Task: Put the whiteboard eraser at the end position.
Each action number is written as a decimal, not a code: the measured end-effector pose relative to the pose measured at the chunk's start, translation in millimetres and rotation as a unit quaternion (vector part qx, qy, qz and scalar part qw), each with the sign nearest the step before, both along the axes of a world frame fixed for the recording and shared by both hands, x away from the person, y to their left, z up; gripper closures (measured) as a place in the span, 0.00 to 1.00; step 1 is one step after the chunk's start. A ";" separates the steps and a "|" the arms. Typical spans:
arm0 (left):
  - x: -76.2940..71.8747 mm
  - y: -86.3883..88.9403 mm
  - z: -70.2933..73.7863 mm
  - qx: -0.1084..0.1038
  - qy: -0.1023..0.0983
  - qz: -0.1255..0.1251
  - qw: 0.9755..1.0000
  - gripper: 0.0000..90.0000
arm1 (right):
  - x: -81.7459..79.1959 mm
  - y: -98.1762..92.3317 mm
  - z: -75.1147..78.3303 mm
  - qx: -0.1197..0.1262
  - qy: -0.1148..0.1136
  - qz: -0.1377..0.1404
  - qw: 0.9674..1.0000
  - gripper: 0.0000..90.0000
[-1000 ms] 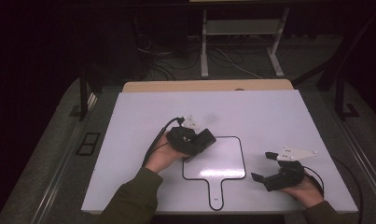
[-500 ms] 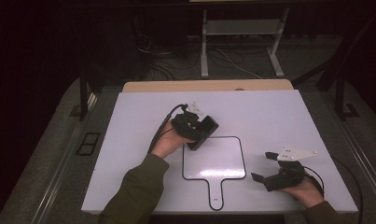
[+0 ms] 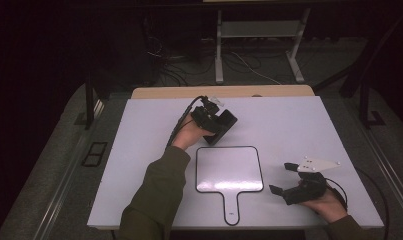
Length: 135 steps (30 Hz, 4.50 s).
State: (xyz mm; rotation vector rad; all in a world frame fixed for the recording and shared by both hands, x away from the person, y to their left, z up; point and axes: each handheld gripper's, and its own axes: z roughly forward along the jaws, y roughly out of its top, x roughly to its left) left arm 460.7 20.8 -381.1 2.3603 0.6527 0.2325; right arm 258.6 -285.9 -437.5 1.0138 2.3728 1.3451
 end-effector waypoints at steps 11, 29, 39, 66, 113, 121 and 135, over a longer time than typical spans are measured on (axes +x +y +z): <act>35.4 -17.7 -3.6 0.039 0.009 0.019 0.999 0.45 | 0.0 -0.5 0.2 0.004 -0.001 0.002 1.000 0.00; 48.6 -26.5 -26.6 -0.020 -0.002 0.047 0.999 0.69 | -0.3 -1.7 0.3 0.008 0.000 0.002 1.000 0.00; 41.9 -18.8 -23.4 -0.038 0.003 0.047 0.998 0.53 | 0.0 -0.6 -0.3 0.007 0.002 0.004 1.000 0.00; 2.7 4.2 -8.1 -0.067 -0.008 0.014 0.998 0.24 | 2.9 -2.4 -3.5 0.012 0.010 0.003 1.000 0.00; -142.4 93.8 -28.6 -0.127 -0.083 0.045 0.987 0.00 | 0.1 1.0 -4.2 0.005 0.006 0.006 1.000 0.00; -161.8 105.3 -37.2 -0.137 -0.076 0.044 0.987 0.00 | 0.2 0.4 -4.2 0.007 0.006 0.005 1.000 0.00; -184.4 127.0 -51.8 -0.134 -0.052 0.043 0.989 0.00 | 0.3 -0.5 -4.2 0.008 0.007 0.000 1.000 0.00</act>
